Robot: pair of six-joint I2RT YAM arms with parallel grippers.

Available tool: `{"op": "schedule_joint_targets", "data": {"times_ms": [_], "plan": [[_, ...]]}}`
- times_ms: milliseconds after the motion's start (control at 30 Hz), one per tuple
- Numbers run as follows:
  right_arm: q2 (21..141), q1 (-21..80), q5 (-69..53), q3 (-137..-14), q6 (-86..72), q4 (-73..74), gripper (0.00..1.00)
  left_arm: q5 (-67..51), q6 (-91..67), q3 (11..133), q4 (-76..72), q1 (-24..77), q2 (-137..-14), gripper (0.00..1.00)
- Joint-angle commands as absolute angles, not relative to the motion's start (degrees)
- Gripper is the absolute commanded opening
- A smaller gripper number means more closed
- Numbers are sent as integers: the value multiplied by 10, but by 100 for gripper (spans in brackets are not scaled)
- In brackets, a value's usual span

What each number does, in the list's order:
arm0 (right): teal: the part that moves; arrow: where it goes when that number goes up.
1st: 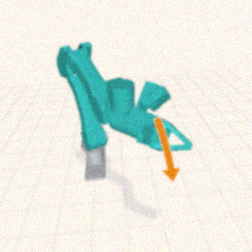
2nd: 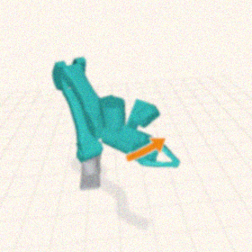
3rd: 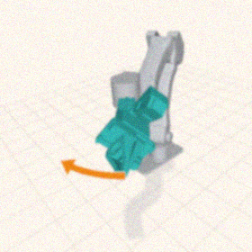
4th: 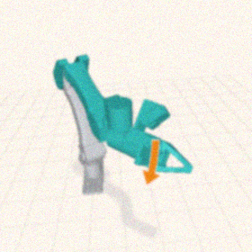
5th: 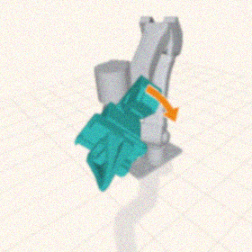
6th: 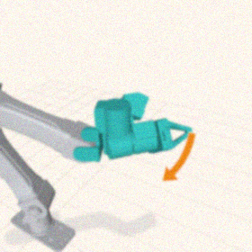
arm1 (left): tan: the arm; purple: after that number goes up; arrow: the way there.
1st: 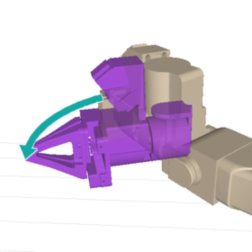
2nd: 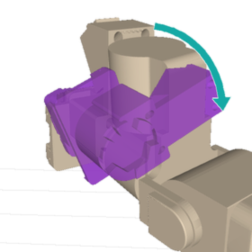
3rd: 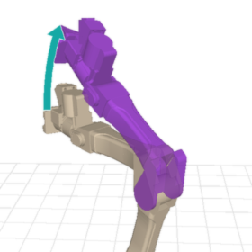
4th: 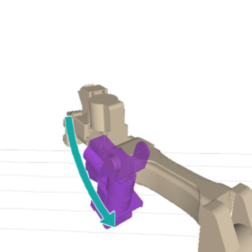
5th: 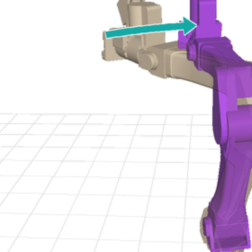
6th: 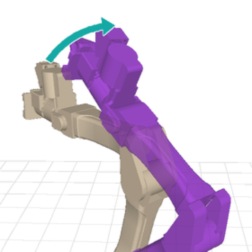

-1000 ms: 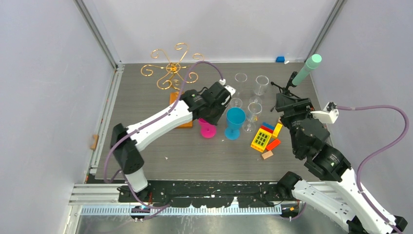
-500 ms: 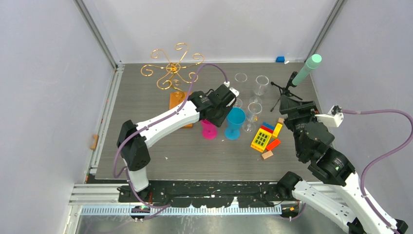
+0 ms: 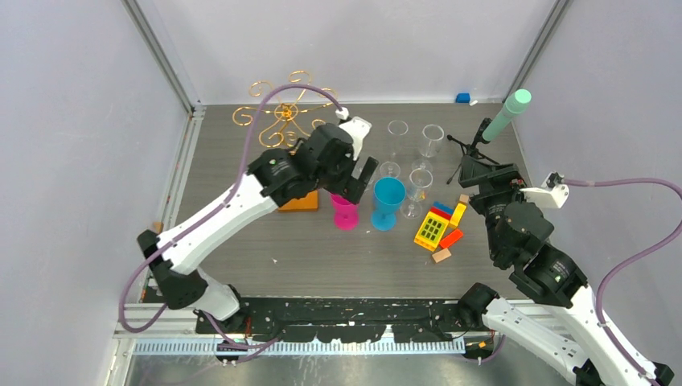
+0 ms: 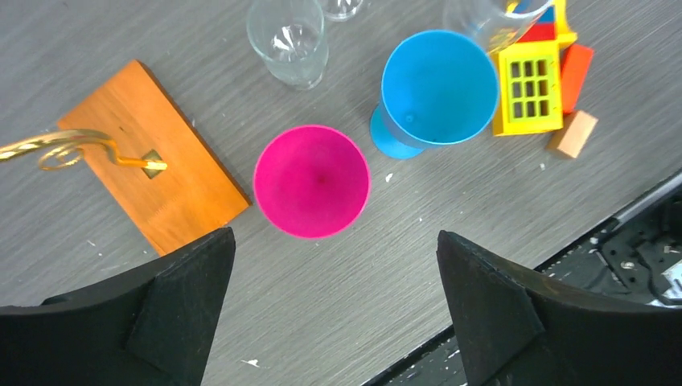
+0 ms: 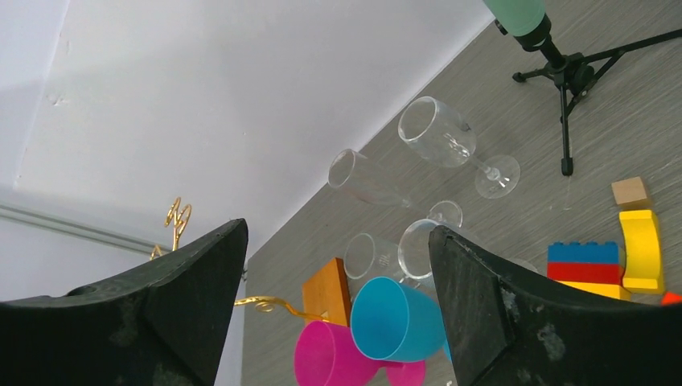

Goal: Take the wine glass off the wine glass rack

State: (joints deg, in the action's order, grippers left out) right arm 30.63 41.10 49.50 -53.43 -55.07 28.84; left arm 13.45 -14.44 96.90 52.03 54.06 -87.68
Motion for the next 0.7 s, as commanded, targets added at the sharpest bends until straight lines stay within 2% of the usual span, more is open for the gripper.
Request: {"op": "schedule_joint_targets", "data": {"times_ms": [0, 100, 333, 667], "plan": [[298, 411, 527, -563, -484, 276, 89, 157, -121, 1008, 545, 551, -825, 100], [298, 411, 540, -580, -451, 299, 90, 211, -112, 994, 552, 558, -786, 100], [294, 411, 583, -628, -351, 341, 90, 259, -91, 945, 548, 559, -670, 100], [274, 411, 720, -665, -208, 354, 92, 455, -52, 872, 560, 559, -491, 100]]}}
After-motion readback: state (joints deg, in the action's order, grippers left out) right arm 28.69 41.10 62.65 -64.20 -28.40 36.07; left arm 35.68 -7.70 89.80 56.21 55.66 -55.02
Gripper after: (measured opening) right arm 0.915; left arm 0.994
